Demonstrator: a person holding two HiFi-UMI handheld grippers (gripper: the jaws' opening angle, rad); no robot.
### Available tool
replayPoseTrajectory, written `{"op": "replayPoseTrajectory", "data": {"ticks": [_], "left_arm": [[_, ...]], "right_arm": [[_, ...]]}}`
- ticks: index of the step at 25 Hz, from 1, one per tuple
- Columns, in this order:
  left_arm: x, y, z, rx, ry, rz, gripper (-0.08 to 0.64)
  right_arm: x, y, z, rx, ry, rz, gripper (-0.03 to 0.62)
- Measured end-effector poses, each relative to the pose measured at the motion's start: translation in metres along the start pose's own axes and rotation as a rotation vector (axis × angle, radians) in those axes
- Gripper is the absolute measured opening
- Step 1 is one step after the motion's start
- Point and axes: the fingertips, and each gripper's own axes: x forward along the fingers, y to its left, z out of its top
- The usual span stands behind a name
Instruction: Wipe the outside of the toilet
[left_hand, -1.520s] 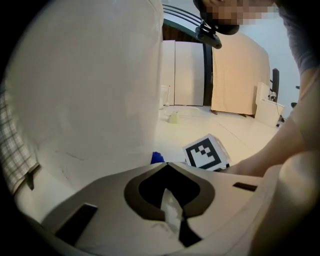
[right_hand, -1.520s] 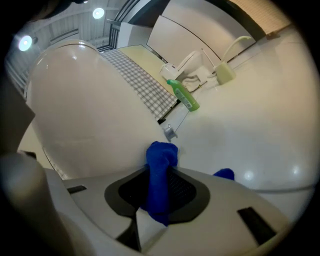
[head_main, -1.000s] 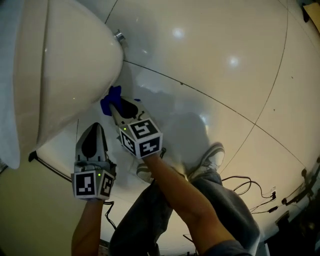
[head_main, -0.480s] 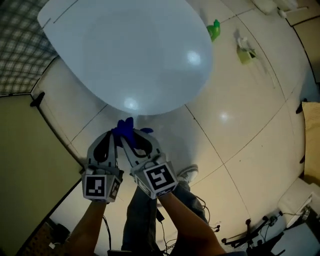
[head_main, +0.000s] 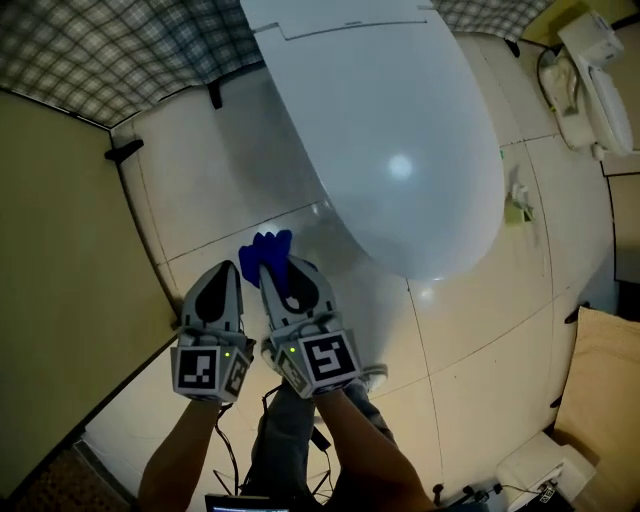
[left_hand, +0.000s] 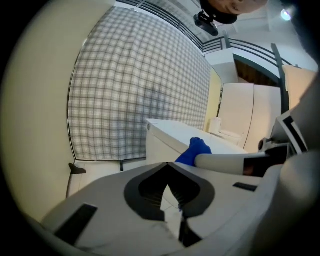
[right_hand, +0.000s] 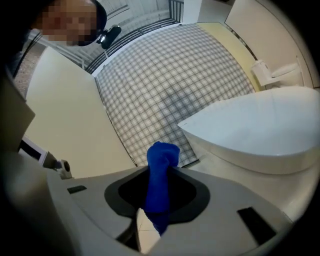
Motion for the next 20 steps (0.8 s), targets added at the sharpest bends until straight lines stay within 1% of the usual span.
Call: {"op": "replayPoseTrajectory", "data": {"ticks": [2,4,6,8,11,15,18,20], "left_arm": [[0.0,0.022,0.016,-0.013,-0.003,0.002,0.011],[0.002,0.038,0.034,0.0,-0.009,-0.008,0.011],[0.009,0.055,0.052,0.018,-0.022,-0.007,0.011],[0.022,0.073,0.067,0.011,-0.042,0.01,0.011],[0.052,0.105,0.077,-0.015,-0.052,0.03,0.011],[0.114,0.151,0.092,-0.035,-0.06,0.034,0.011],[0.16,0.17,0.102,-0.042,-0.065,0.033,0.011],[0.181,0.18,0.107,-0.044,-0.061,0.036,0.011]], "right_arm": [[0.025,0.015,0.01,0.001,-0.006,-0.017,0.098],[0.054,0.026,0.023,0.002,-0.012,-0.025,0.098],[0.09,0.031,0.04,-0.013,-0.025,-0.02,0.098],[0.128,0.028,0.056,-0.032,-0.045,-0.018,0.098],[0.185,0.013,0.067,-0.051,-0.056,-0.042,0.098],[0.273,-0.017,0.072,-0.078,-0.065,-0.079,0.098],[0.332,-0.049,0.072,-0.099,-0.044,-0.114,0.098],[0.362,-0.072,0.068,-0.081,-0.02,-0.15,0.098]]}}
